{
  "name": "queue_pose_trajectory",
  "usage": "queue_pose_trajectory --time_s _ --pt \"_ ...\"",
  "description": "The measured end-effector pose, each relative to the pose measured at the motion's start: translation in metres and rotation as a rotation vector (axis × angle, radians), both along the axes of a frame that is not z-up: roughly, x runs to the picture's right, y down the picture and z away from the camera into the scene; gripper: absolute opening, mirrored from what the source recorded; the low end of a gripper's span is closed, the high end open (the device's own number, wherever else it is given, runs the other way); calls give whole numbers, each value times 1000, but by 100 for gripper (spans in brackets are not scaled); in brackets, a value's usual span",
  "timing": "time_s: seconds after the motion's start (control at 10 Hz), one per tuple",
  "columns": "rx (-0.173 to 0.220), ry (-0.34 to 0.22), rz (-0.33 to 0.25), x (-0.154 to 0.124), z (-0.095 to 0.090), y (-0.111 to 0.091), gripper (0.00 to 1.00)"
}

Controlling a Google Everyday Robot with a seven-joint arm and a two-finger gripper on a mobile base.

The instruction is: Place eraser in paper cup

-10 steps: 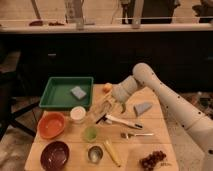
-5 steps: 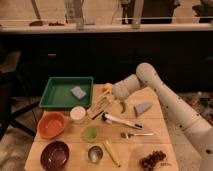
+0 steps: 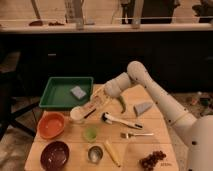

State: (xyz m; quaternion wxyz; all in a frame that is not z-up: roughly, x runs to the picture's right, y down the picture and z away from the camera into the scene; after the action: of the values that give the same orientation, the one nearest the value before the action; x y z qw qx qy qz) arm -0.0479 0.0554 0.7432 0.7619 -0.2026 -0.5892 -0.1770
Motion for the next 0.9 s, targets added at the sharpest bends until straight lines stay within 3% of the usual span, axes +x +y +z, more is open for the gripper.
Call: queue_pose_trajectory --time_s 0.4,0.9 --pt "-19 -35 -60 -29 7 -6 0" --pt "-60 -80 -88 -52 16 -1 0"
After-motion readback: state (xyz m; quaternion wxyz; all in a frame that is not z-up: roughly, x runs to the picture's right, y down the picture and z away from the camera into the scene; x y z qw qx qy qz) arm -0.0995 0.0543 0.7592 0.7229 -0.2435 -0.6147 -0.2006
